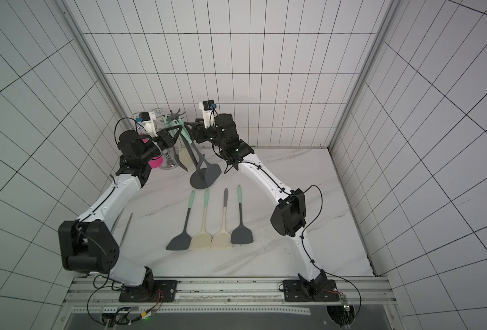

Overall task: Take the spatula off the kitchen utensil rack
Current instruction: Take off the spatula from the rack.

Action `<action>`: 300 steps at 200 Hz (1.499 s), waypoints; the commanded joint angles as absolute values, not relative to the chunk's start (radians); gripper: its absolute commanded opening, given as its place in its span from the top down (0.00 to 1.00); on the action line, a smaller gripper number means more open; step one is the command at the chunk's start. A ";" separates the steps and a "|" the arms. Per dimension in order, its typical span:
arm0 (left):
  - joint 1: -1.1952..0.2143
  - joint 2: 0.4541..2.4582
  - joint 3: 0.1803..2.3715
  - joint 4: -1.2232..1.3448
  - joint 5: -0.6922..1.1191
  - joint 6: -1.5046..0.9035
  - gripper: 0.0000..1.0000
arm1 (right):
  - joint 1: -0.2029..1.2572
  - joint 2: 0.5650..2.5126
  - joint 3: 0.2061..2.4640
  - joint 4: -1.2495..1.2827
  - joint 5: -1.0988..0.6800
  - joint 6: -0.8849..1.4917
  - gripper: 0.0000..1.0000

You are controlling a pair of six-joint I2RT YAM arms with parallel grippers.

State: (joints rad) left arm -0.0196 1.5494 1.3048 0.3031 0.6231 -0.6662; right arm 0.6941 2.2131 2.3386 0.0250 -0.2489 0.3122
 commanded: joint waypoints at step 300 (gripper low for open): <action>-0.124 1.506 1.421 0.072 0.618 -0.468 1.00 | 0.705 2.018 1.911 0.005 -0.226 0.209 0.37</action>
